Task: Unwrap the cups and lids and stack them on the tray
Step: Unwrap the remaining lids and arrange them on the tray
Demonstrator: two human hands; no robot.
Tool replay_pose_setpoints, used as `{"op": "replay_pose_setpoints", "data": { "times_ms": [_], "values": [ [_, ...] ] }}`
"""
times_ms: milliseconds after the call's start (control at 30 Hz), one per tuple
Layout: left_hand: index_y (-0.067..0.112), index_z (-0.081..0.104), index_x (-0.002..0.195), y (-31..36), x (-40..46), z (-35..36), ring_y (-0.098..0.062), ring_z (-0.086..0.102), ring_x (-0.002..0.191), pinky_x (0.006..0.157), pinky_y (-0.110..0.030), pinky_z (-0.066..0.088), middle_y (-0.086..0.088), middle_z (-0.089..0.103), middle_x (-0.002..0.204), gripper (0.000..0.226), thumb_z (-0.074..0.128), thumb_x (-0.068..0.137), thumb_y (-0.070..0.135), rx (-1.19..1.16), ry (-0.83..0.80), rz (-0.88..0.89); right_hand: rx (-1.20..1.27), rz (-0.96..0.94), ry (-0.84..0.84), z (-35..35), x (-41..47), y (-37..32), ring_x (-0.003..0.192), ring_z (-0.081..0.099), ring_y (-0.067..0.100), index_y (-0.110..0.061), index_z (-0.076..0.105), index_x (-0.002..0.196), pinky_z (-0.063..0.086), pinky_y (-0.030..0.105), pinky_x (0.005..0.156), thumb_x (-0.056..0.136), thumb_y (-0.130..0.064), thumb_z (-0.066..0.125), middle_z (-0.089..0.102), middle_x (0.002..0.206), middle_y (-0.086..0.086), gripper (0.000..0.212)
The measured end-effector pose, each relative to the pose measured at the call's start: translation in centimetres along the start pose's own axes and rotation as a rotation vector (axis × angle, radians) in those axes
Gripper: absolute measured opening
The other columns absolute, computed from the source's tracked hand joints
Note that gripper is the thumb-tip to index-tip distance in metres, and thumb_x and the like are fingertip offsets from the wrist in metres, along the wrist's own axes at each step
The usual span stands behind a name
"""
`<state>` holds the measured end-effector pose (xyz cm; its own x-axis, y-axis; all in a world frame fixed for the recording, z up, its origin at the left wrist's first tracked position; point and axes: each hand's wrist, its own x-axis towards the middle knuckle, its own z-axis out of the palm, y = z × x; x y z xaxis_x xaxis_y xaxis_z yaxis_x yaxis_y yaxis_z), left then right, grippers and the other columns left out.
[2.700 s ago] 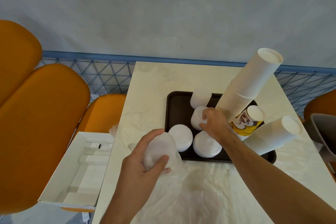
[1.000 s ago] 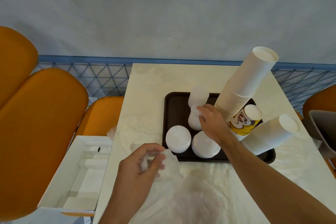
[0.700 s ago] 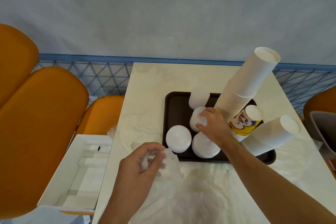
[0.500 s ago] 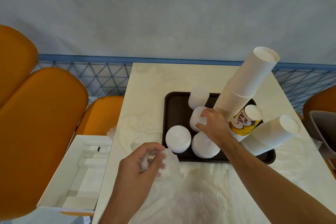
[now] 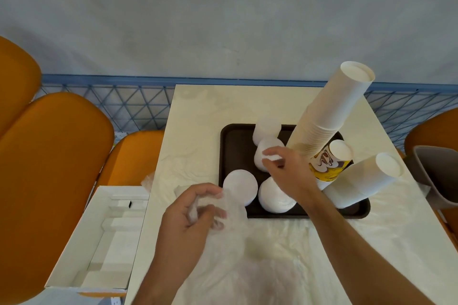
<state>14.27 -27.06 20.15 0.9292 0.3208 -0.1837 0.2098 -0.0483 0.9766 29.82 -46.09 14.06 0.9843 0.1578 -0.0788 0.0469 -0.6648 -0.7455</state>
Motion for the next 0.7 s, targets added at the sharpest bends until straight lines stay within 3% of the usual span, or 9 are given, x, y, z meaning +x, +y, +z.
{"op": "replay_pose_setpoints", "data": {
  "times_ms": [67,167,267,333,367,467,500,600,700],
  "values": [
    [0.018,0.070,0.095,0.6,0.7,0.4,-0.021,0.074,0.080,0.067,-0.033,0.061,0.009,0.072,0.099,0.034,0.056,0.090,-0.013,-0.131,0.033,-0.039,0.389,0.115,-0.131,-0.3,-2.8,-1.9,0.087,0.073,0.011,-0.022,0.074,0.108,0.059,0.030,0.078,0.098,-0.023,0.065,0.076,0.097,-0.006,0.013],
    [0.019,0.069,0.096,1.5,1.6,0.8,-0.018,0.074,0.087,0.064,-0.026,0.059,0.006,0.074,0.101,0.029,0.066,0.085,-0.008,-0.376,0.048,-0.122,0.902,0.377,-0.372,-0.3,-6.3,-3.3,0.102,0.072,0.028,-0.018,0.071,0.119,0.057,0.041,0.092,0.095,-0.031,0.064,0.074,0.114,0.008,0.029],
    [0.030,0.070,0.094,1.5,2.4,1.0,-0.019,0.072,0.095,0.075,-0.033,0.060,0.007,0.074,0.101,0.028,0.072,0.083,0.004,-0.420,0.047,-0.136,1.049,0.503,-0.527,0.0,-8.6,-3.7,0.111,0.068,0.032,-0.024,0.074,0.117,0.052,0.046,0.100,0.077,-0.055,0.076,0.072,0.121,0.009,0.051],
    [0.033,0.070,0.092,1.4,2.8,1.4,-0.019,0.072,0.095,0.077,-0.037,0.060,0.006,0.073,0.102,0.025,0.071,0.082,0.011,-0.419,0.032,-0.129,1.147,0.456,-0.599,0.5,-9.8,-3.7,0.115,0.064,0.031,-0.030,0.076,0.115,0.047,0.050,0.106,0.058,-0.065,0.088,0.071,0.122,0.009,0.068],
    [0.033,0.070,0.091,1.5,2.9,1.7,-0.018,0.071,0.095,0.076,-0.035,0.060,0.005,0.073,0.102,0.022,0.070,0.080,0.015,-0.433,0.037,-0.123,1.191,0.422,-0.616,0.6,-10.3,-3.9,0.117,0.061,0.032,-0.032,0.076,0.115,0.043,0.054,0.109,0.057,-0.064,0.089,0.069,0.125,0.010,0.068],
    [0.031,0.069,0.089,1.6,3.3,2.5,-0.019,0.069,0.102,0.080,-0.038,0.059,0.009,0.072,0.105,0.021,0.068,0.086,0.010,-0.461,0.105,-0.115,1.165,0.350,-0.571,0.6,-11.3,-4.8,0.122,0.062,0.030,-0.036,0.066,0.129,0.049,0.053,0.102,0.094,-0.035,0.070,0.062,0.138,0.010,0.035],
    [0.029,0.070,0.089,1.8,3.4,2.8,-0.020,0.069,0.102,0.083,-0.042,0.060,0.009,0.072,0.105,0.021,0.068,0.087,0.008,-0.490,0.120,-0.125,1.135,0.322,-0.543,0.7,-11.6,-4.8,0.124,0.062,0.029,-0.034,0.059,0.136,0.053,0.050,0.100,0.097,-0.023,0.067,0.062,0.139,0.010,0.042],
    [0.024,0.068,0.094,2.1,3.6,3.5,-0.015,0.071,0.093,0.082,-0.042,0.060,0.011,0.074,0.097,0.018,0.066,0.091,0.006,-0.512,0.144,-0.137,0.964,0.346,-0.425,0.5,-12.6,-4.9,0.110,0.069,0.026,-0.028,0.049,0.141,0.056,0.042,0.091,0.072,-0.013,0.085,0.071,0.123,0.009,0.079],
    [0.019,0.066,0.096,2.4,3.4,3.9,-0.011,0.071,0.090,0.083,-0.037,0.058,0.008,0.074,0.092,0.017,0.056,0.095,0.004,-0.546,0.106,-0.138,1.055,0.392,-0.265,-0.9,-12.8,-4.3,0.091,0.069,0.028,-0.023,0.053,0.135,0.054,0.037,0.080,0.074,-0.005,0.085,0.074,0.106,0.016,0.071]
  ]
}}
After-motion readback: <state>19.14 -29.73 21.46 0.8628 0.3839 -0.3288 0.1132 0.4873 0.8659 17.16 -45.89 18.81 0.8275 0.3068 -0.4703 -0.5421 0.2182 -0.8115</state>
